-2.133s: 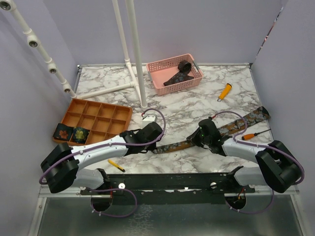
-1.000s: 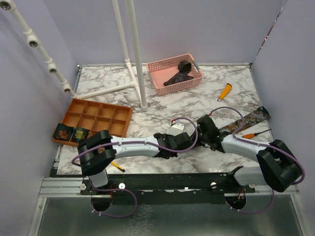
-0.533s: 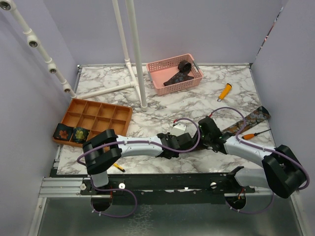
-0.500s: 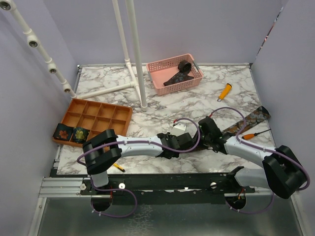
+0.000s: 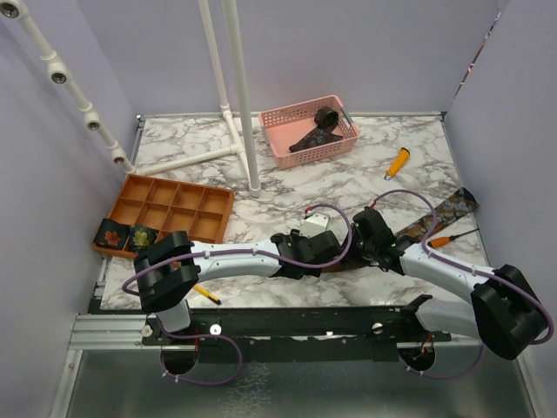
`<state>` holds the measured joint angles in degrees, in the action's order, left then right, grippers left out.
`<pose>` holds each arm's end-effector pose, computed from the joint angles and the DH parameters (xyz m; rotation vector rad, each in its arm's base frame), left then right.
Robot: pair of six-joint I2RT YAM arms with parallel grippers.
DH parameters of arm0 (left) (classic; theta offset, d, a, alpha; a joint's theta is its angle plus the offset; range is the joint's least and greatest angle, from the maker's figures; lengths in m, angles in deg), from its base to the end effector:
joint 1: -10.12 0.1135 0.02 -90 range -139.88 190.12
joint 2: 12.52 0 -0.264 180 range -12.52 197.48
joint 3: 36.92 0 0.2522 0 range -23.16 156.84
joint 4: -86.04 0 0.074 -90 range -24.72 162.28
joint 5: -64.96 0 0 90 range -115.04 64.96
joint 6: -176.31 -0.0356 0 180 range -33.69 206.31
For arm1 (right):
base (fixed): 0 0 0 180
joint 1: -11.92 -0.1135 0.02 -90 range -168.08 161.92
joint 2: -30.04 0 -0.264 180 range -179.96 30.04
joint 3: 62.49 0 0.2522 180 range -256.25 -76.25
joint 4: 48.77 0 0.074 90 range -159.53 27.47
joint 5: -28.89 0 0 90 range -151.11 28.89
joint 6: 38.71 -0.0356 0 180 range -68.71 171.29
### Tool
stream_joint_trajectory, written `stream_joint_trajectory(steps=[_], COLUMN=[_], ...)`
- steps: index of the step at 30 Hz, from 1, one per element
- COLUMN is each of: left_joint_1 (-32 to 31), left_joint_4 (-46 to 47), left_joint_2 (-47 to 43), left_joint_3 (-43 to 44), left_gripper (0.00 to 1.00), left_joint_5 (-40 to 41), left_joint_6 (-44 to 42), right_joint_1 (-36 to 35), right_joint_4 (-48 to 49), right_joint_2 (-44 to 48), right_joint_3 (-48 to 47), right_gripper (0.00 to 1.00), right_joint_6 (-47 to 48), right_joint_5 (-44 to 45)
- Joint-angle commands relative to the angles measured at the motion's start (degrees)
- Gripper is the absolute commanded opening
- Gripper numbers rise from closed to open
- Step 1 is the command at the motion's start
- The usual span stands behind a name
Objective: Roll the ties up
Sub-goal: Roll the tie at the center of the board.
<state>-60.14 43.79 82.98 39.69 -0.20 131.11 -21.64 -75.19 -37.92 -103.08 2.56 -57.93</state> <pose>0.1273 -0.3105 0.2015 0.4131 2.4724 -0.2474 0.1758 0.1142 0.1539 0.3645 2.5595 0.5021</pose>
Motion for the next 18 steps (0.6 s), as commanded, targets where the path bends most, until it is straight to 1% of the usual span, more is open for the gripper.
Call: stream_joint_trajectory(steps=[1,2,5,11,13,18], left_joint_1=[-0.30,-0.27,-0.25,0.48,1.32,4.74], left_joint_4=[-0.52,-0.66,-0.69,-0.78,-0.61,-0.49], left_joint_2=[-4.01,-5.03,-9.46,-18.14,-21.37,-29.95], left_joint_3=[-1.42,-1.80,-3.93,-9.04,-11.55,-18.32], left_gripper=[0.60,0.60,0.64,0.66,0.67,0.68], left_joint_5=[1.02,1.38,3.25,6.79,7.50,6.90], left_joint_6=[0.41,0.71,1.49,2.23,3.36,5.91], right_joint_1=[-0.28,-0.32,-0.28,-0.40,-0.66,-0.81], right_joint_4=[-1.50,-1.37,-0.75,2.09,2.70,2.95], right_joint_2=[2.57,3.06,4.69,6.32,6.48,5.83], right_joint_3=[0.13,-0.01,-0.47,-1.63,-2.17,-2.94], right_gripper=[0.43,0.45,0.51,0.54,0.55,0.55], right_joint_6=[2.70,3.21,5.11,7.57,7.80,8.53], right_joint_5=[-2.69,-2.89,-7.10,-16.42,-17.92,-18.02])
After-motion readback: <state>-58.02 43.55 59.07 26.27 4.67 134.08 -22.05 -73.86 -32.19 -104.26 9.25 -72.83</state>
